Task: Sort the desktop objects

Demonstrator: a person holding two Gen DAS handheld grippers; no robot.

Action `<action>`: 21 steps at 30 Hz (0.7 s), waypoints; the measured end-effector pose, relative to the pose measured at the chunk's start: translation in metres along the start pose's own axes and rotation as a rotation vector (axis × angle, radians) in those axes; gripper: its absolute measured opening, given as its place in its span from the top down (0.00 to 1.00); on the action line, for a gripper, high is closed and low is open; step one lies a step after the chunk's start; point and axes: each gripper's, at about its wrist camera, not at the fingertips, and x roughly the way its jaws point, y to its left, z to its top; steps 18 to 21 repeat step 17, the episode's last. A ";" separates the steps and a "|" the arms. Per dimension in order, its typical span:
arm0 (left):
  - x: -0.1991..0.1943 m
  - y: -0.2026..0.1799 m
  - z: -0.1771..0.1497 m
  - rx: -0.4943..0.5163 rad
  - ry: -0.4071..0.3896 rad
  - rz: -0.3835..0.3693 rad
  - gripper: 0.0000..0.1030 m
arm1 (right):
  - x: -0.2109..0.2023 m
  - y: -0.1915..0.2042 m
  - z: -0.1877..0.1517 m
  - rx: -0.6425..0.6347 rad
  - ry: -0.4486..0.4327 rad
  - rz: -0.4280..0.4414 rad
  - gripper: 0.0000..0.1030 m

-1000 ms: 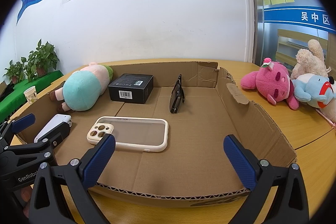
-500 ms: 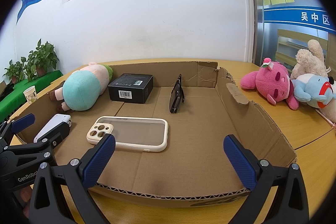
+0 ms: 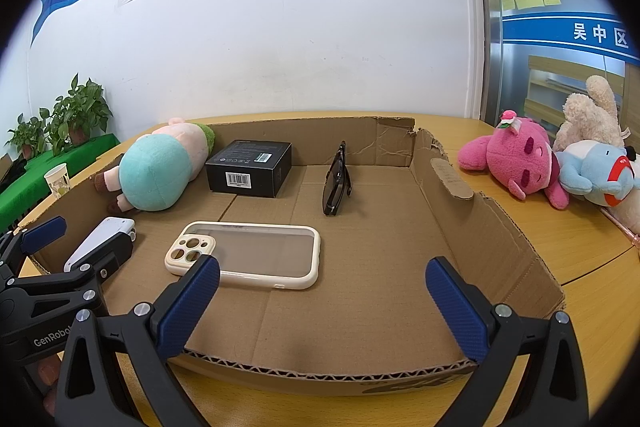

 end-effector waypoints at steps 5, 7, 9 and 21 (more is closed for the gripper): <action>0.000 0.000 0.000 0.000 0.000 0.000 0.00 | 0.000 0.000 0.000 0.000 0.000 -0.001 0.00; 0.000 0.000 0.000 0.000 0.000 0.000 0.00 | 0.000 0.000 0.000 0.000 0.000 0.000 0.00; 0.000 0.000 0.000 0.000 0.000 0.000 0.00 | 0.000 0.000 0.000 0.000 0.000 0.000 0.00; 0.000 -0.001 0.000 -0.003 0.002 0.005 0.00 | 0.000 0.001 0.000 -0.001 0.002 -0.008 0.00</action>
